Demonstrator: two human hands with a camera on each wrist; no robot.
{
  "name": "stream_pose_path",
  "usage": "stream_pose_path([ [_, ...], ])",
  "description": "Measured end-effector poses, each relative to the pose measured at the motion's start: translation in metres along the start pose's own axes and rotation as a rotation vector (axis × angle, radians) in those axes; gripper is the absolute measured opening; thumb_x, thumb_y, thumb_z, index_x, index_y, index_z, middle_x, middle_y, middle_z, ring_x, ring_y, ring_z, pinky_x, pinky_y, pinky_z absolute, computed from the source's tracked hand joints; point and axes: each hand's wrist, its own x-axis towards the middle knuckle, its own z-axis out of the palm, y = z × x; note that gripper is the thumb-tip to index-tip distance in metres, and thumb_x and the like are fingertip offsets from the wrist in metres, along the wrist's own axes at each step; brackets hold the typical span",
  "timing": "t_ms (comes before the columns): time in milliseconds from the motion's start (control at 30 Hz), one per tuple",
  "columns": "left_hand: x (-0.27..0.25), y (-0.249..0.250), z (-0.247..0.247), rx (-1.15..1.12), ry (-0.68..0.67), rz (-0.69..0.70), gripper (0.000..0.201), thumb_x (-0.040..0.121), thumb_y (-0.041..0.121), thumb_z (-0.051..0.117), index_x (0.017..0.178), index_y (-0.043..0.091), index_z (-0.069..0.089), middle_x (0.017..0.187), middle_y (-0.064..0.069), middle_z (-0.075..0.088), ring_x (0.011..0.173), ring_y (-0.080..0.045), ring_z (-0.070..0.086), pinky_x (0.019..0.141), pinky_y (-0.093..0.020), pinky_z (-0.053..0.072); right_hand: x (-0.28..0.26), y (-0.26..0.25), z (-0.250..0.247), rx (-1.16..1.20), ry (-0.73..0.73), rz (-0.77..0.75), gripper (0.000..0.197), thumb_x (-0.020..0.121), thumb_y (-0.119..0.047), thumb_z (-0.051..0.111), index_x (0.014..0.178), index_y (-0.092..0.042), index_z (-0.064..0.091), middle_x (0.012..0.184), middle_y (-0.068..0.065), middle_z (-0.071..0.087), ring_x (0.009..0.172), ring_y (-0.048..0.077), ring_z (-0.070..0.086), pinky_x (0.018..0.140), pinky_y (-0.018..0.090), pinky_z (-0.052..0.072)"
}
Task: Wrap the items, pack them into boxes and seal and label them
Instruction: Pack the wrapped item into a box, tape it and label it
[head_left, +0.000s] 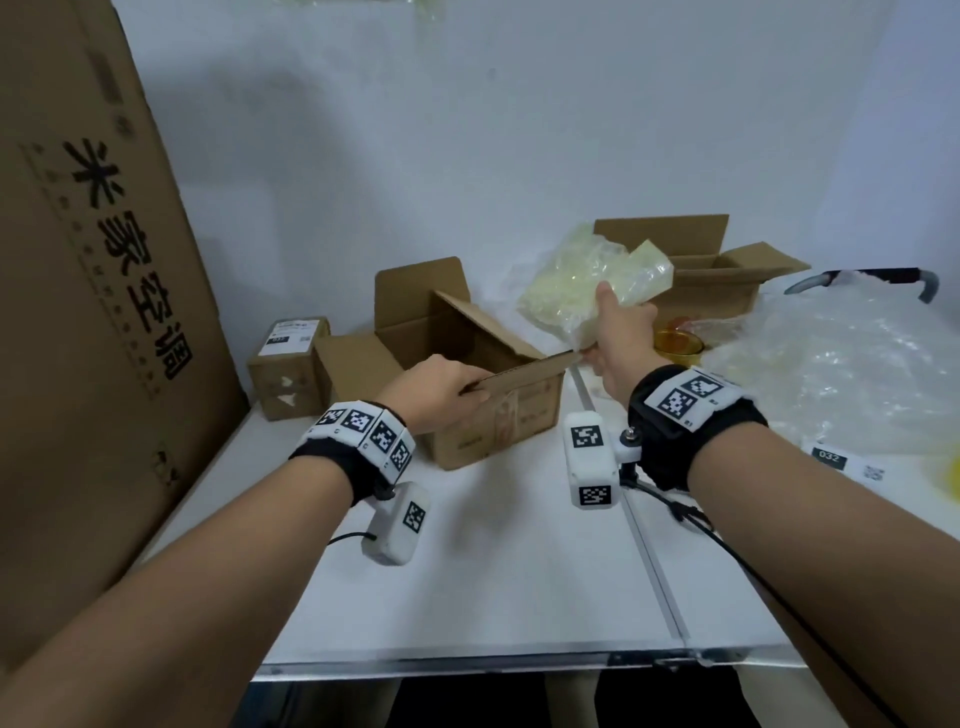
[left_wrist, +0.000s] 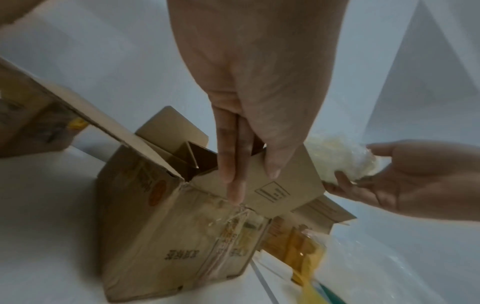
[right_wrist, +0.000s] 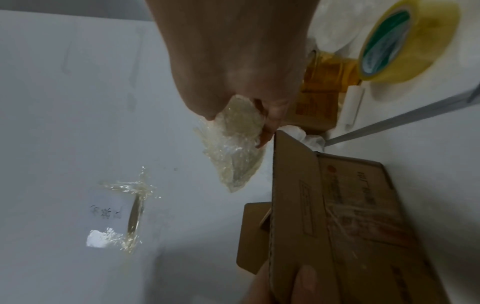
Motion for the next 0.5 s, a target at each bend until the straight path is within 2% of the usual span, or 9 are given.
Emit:
stream_pose_path([
  [67, 0.003, 0.015, 0.007, -0.012, -0.004, 0.021, 0.037, 0.098, 0.025, 0.052, 0.135, 0.025, 0.058, 0.101, -0.002, 0.073, 0.088, -0.016, 0.067, 0.081, -0.034, 0.054, 0.0, -0.003, -0.006, -0.003, 0.014, -0.031, 0.058, 0.093, -0.047, 0.054, 0.133, -0.015, 0.029, 0.118, 0.005, 0.055, 0.106, 0.027, 0.059, 0.093, 0.045, 0.052],
  [100, 0.005, 0.023, 0.011, -0.024, -0.025, 0.035, 0.041, 0.097, 0.025, 0.053, 0.138, 0.024, 0.055, 0.108, -0.003, 0.072, 0.094, -0.018, 0.067, 0.084, -0.032, 0.054, -0.002, -0.004, -0.009, -0.001, 0.02, -0.047, 0.057, 0.093, -0.046, 0.054, 0.134, -0.014, 0.029, 0.118, 0.004, 0.054, 0.107, 0.026, 0.058, 0.096, 0.044, 0.051],
  [233, 0.011, 0.054, 0.036, -0.106, -0.208, 0.034, 0.048, 0.098, 0.038, 0.044, 0.145, 0.029, 0.044, 0.133, -0.001, 0.061, 0.117, -0.022, 0.058, 0.093, -0.022, 0.042, -0.004, 0.001, -0.014, 0.016, 0.012, -0.054, 0.05, 0.091, -0.047, 0.054, 0.124, -0.018, 0.03, 0.115, 0.005, 0.054, 0.106, 0.028, 0.059, 0.096, 0.047, 0.05],
  [267, 0.012, 0.059, 0.038, -0.172, -0.206, 0.028, 0.046, 0.1, 0.037, 0.042, 0.145, 0.028, 0.044, 0.137, 0.002, 0.058, 0.121, -0.019, 0.055, 0.093, -0.016, 0.038, -0.005, 0.002, -0.014, 0.009, 0.007, -0.054, 0.049, 0.09, -0.048, 0.054, 0.122, -0.019, 0.03, 0.115, 0.005, 0.054, 0.106, 0.028, 0.059, 0.096, 0.048, 0.051],
  [333, 0.012, 0.059, 0.035, -0.418, -0.086, -0.017, 0.035, 0.101, 0.015, 0.043, 0.133, 0.017, 0.058, 0.134, 0.006, 0.057, 0.117, -0.012, 0.056, 0.086, -0.003, 0.037, -0.009, 0.004, -0.013, -0.017, -0.019, -0.037, 0.053, 0.092, -0.048, 0.052, 0.127, -0.016, 0.029, 0.117, 0.006, 0.054, 0.107, 0.028, 0.059, 0.095, 0.047, 0.051],
  [367, 0.012, 0.052, 0.03, -0.528, 0.002, -0.069, 0.035, 0.099, 0.004, 0.04, 0.121, 0.014, 0.065, 0.132, 0.004, 0.059, 0.11, -0.011, 0.062, 0.084, -0.005, 0.043, -0.009, 0.005, -0.013, -0.028, -0.03, -0.022, 0.055, 0.093, -0.047, 0.051, 0.132, -0.015, 0.029, 0.119, 0.006, 0.053, 0.107, 0.028, 0.058, 0.095, 0.047, 0.051],
  [433, 0.012, 0.029, 0.019, -0.551, 0.148, -0.177, 0.038, 0.097, -0.001, 0.035, 0.102, 0.019, 0.067, 0.126, -0.001, 0.063, 0.097, -0.013, 0.069, 0.086, -0.025, 0.054, -0.01, 0.009, -0.014, -0.036, -0.038, 0.004, 0.056, 0.094, -0.045, 0.051, 0.135, -0.014, 0.027, 0.118, 0.005, 0.051, 0.107, 0.028, 0.057, 0.095, 0.046, 0.052],
  [467, 0.011, 0.014, 0.013, -0.457, 0.162, -0.214, 0.038, 0.096, -0.001, 0.036, 0.102, 0.022, 0.066, 0.124, -0.002, 0.063, 0.097, -0.015, 0.067, 0.086, -0.031, 0.054, -0.01, 0.013, -0.014, -0.036, -0.033, 0.017, 0.056, 0.095, -0.044, 0.051, 0.135, -0.014, 0.027, 0.118, 0.005, 0.05, 0.108, 0.028, 0.057, 0.095, 0.046, 0.052],
  [500, 0.011, 0.0, 0.008, -0.293, 0.098, -0.237, 0.04, 0.095, -0.002, 0.038, 0.111, 0.024, 0.064, 0.125, -0.004, 0.061, 0.1, -0.018, 0.064, 0.084, -0.032, 0.053, -0.011, 0.015, -0.013, -0.039, -0.03, 0.033, 0.056, 0.094, -0.044, 0.051, 0.135, -0.014, 0.027, 0.12, 0.006, 0.049, 0.109, 0.028, 0.056, 0.095, 0.047, 0.051],
])
